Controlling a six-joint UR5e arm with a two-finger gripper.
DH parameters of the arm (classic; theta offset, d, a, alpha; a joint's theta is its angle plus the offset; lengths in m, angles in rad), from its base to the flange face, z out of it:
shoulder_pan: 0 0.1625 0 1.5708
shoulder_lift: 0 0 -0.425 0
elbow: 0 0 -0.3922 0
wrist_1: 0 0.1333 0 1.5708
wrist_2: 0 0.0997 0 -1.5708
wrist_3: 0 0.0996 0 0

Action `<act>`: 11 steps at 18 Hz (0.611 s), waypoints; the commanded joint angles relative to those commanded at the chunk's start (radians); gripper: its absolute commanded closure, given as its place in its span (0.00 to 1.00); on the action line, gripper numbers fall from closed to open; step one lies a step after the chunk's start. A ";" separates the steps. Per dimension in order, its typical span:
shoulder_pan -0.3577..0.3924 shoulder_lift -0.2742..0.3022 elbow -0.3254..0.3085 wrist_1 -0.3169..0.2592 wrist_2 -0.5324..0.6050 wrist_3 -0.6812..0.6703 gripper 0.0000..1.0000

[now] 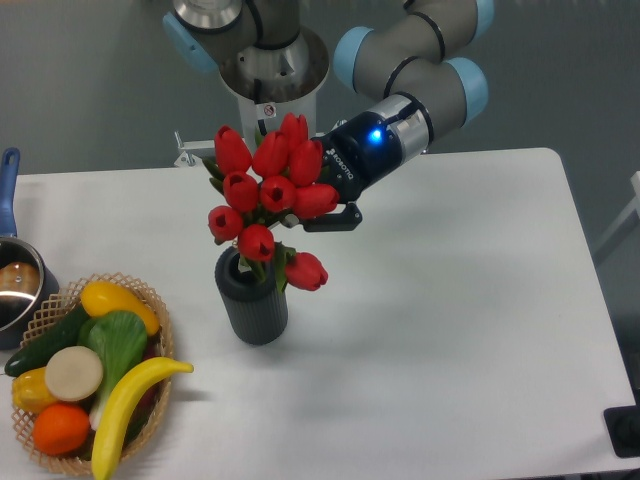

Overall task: Insert the flowers into the vase
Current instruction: 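Lower the tulip stems down into the black vase opening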

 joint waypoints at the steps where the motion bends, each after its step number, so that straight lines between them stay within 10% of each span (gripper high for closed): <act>1: 0.003 0.000 -0.006 0.002 0.000 0.002 1.00; 11: 0.011 -0.002 -0.158 0.005 0.008 0.175 0.98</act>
